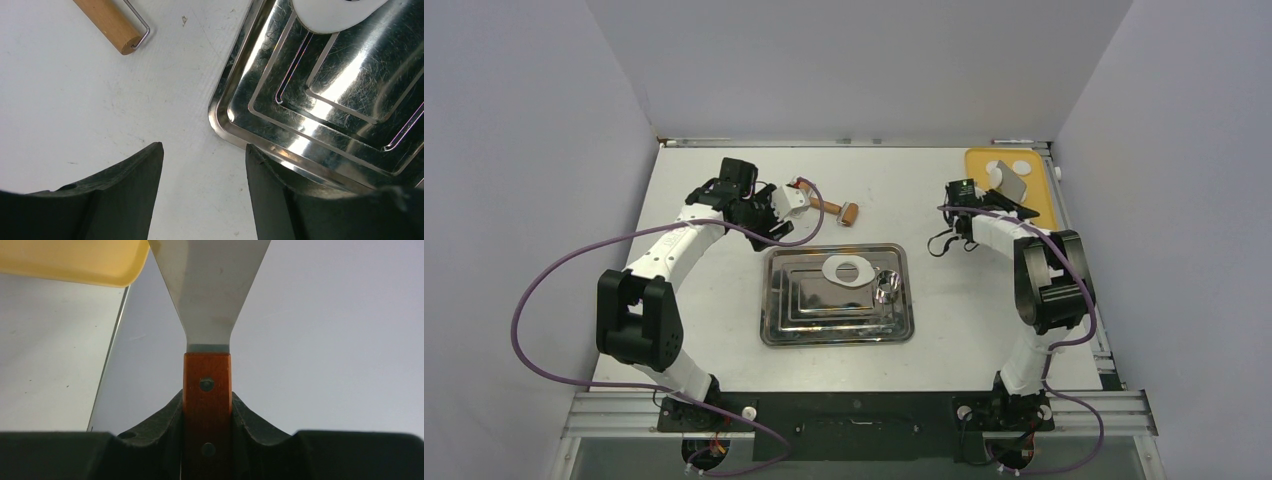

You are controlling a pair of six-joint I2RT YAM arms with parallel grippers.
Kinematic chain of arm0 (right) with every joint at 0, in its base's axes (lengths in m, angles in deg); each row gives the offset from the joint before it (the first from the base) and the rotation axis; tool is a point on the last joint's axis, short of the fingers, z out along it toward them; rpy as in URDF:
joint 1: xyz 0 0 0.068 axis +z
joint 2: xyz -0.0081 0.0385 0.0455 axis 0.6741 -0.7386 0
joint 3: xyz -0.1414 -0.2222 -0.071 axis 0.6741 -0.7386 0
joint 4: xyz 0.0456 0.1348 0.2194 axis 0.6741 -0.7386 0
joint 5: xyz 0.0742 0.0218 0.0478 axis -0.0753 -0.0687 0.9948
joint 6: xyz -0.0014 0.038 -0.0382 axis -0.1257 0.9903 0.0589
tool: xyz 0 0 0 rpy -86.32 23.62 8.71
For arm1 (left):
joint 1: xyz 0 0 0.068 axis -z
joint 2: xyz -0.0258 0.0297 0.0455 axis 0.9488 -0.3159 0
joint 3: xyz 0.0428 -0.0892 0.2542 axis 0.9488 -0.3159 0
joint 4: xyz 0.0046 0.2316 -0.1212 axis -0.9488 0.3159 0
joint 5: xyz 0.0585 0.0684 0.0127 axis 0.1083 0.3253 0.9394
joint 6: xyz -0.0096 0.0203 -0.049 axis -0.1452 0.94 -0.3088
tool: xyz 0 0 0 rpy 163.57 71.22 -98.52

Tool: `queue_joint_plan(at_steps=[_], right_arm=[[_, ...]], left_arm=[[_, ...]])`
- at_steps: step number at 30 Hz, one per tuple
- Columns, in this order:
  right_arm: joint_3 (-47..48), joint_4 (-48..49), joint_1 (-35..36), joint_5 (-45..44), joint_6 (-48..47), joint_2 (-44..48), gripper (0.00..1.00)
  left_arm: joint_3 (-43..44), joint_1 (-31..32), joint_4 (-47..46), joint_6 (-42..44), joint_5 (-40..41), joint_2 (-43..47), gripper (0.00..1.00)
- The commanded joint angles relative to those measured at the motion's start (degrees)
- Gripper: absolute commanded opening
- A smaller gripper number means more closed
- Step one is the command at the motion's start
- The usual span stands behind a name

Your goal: Roll out the dumpling wrappers from the dough

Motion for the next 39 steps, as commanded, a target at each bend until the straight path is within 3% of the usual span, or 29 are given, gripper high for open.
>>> queue_joint_plan(at_steps=[1, 5, 8, 11, 16, 23, 28, 33, 39], right_arm=[[-1.0, 6.4, -1.0, -7.3, -4.7, 1.4, 0.08], [-5.5, 16.2, -1.0, -9.1, -12.6, 1.7, 0.08], [-5.1, 17.7, -0.9, -10.5, -14.1, 0.7, 0.08], [-7.3, 30.0, -0.5, -11.9, -23.7, 0.2, 0.09], [-3.6, 25.0, 0.5, -11.4, -20.7, -0.1, 0.08], [-3.9, 26.9, 0.6, -11.2, -23.6, -2.3, 0.09], [-8.5, 50.7, 0.0, -12.1, -42.7, -4.9, 0.08], [-12.3, 66.3, 1.2, -11.5, -53.9, -6.5, 0.09], [-11.3, 66.7, 1.1, -11.9, -54.1, -6.0, 0.09]], left_arm=[[2.1, -0.3, 0.4, 0.9, -2.1, 0.8, 0.58], [2.1, -0.3, 0.4, 0.9, -2.3, 0.7, 0.58], [2.1, -0.2, 0.5, 1.1, -2.3, 0.7, 0.58], [2.1, -0.3, 0.8, 1.3, -2.3, 0.7, 0.58], [2.3, -0.3, 1.1, 1.4, -2.8, 0.6, 0.58], [2.3, -0.3, 1.4, 1.5, -2.9, 0.7, 0.58], [2.5, -0.3, 1.8, 1.8, -3.0, 0.9, 0.58], [2.6, -0.3, 1.9, 1.9, -3.3, 0.9, 0.58], [2.5, -0.3, 2.2, 2.2, -3.3, 1.0, 0.58]])
